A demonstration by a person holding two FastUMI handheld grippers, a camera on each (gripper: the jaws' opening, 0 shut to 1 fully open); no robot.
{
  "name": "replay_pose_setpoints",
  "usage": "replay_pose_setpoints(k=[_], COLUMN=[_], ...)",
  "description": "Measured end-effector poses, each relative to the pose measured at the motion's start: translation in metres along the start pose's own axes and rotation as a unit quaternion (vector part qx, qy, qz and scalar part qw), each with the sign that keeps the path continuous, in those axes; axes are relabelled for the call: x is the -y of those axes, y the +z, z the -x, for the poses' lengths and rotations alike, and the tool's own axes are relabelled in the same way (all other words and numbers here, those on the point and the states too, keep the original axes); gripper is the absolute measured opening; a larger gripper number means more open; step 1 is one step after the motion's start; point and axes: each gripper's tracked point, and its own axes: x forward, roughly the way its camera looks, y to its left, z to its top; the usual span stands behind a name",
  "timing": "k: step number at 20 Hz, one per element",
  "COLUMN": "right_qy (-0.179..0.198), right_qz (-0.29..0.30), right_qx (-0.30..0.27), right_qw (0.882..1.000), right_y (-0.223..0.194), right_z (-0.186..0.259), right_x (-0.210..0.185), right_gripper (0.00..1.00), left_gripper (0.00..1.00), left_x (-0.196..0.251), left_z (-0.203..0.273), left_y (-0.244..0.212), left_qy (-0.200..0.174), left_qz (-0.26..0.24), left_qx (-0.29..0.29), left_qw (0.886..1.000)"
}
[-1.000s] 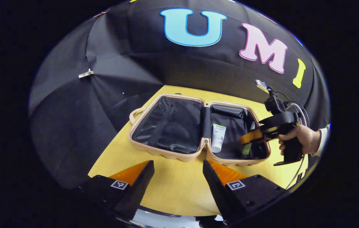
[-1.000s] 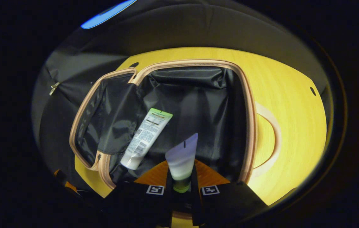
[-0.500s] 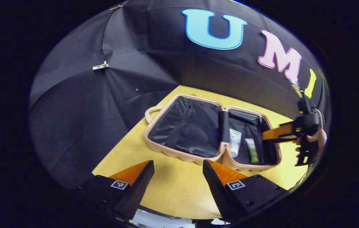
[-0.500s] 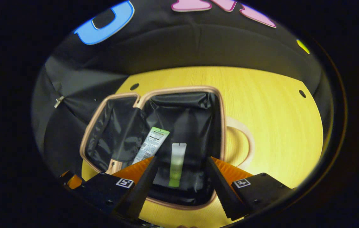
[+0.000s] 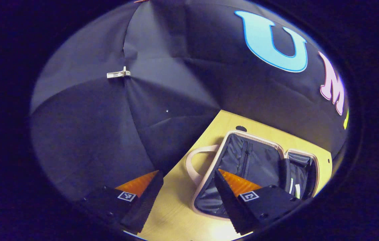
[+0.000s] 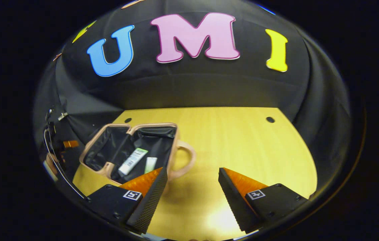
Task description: First open the suitcase, pack the skin care products into it, and then close the suitcase.
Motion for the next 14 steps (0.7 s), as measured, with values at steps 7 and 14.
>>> replay_pose_setpoints(k=[7,14], right_qy=[-0.065,-0.071], right_qz=[-0.013,0.000], right_qx=[-0.012,-0.036], right_qw=[0.998,0.997], right_y=[-0.024,-0.042], right_z=[0.052,0.066], right_x=[0.057,0.067], right_gripper=[0.98,0.98], left_gripper=[0.88,0.58], left_x=[-0.005,-0.001], left_z=[-0.080,-0.107], left_y=[-0.016,-0.048], left_qy=[-0.004,-0.028], left_qz=[0.086,0.163], left_qx=[-0.090,-0.166], left_qw=[0.992,0.972])
